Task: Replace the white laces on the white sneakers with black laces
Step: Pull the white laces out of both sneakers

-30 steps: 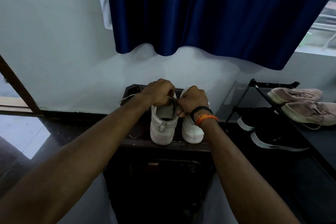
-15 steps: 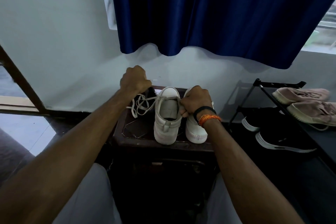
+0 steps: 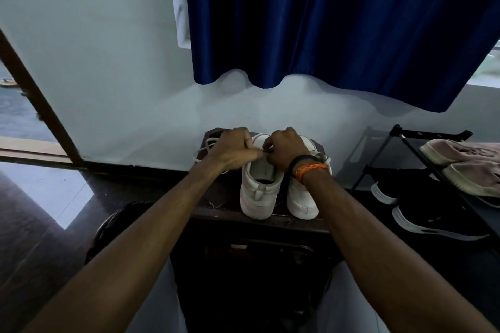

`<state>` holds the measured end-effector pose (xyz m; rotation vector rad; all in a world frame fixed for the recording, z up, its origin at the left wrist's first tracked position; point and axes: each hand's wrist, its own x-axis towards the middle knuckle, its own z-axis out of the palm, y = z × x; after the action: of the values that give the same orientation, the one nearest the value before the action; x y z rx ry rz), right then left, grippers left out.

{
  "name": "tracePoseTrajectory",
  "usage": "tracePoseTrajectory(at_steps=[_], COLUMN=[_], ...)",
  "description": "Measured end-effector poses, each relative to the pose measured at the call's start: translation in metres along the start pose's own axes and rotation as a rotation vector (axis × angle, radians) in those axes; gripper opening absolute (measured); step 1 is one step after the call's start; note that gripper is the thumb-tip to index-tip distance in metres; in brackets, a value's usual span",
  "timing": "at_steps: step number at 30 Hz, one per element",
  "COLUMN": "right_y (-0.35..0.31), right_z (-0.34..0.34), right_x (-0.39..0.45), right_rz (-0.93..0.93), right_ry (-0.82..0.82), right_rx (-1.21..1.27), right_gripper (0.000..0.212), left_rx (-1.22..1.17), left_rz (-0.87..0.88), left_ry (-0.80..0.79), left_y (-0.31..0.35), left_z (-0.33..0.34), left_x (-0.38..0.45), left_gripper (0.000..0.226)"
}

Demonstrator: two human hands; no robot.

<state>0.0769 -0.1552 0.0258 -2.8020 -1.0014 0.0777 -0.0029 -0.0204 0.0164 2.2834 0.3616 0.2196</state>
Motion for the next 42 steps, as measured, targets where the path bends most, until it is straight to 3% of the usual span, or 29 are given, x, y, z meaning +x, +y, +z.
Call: tracePoseTrajectory(at_steps=[7,13,17,20,24,27,29,32,35,39,42], right_y=[0.0,0.002,0.015,0.026,0.025,0.018,0.011,0.008,0.012,0.032,0.046], right_z=[0.005,0.004,-0.007,-0.016,-0.023,-0.017,-0.009,0.0,-0.003,-0.029,-0.043], right_x=[0.015,0.019,0.019,0.02,0.018,0.02,0.022,0.025,0.024,0.016,0.01], right_rz=[-0.009,0.023,0.265,0.4,0.187,-0.022,-0.069,-0.071,0.037,0.365,0.498], right_ry=[0.024,0.042,0.23,0.228,0.152,0.006,-0.063,-0.007,0.066,0.369,0.425], right_rx=[0.079,0.134,0.312,0.414,0.349,0.294,0.176,0.079,0.112,0.165,0.122], right_gripper=[0.02,0.018,0.021,0.024,0.031,0.037,0.03,0.022,0.022,0.017,0.014], left_rx=[-0.042,-0.081,-0.127,-0.163,-0.167,-0.162,-0.16,-0.173,-0.174,-0.18,-0.16], left_rz=[-0.019,-0.074,-0.053,-0.047,-0.042,-0.041,-0.043,-0.051,-0.053,-0.056,-0.068], left_ry=[0.119,0.16,0.185,0.201,0.211,0.219,0.22,0.233,0.241,0.258,0.253], left_y=[-0.01,-0.009,-0.012,-0.014,-0.011,-0.011,-0.011,-0.011,-0.013,-0.014,-0.012], left_z=[0.022,0.029,0.032,0.033,0.034,0.035,0.035,0.036,0.037,0.037,0.038], left_x=[-0.011,-0.014,-0.016,-0.016,-0.018,-0.018,-0.018,-0.018,-0.018,-0.019,-0.02], left_gripper=[0.013,0.018,0.012,0.01,0.009,0.01,0.012,0.01,0.007,0.007,0.012])
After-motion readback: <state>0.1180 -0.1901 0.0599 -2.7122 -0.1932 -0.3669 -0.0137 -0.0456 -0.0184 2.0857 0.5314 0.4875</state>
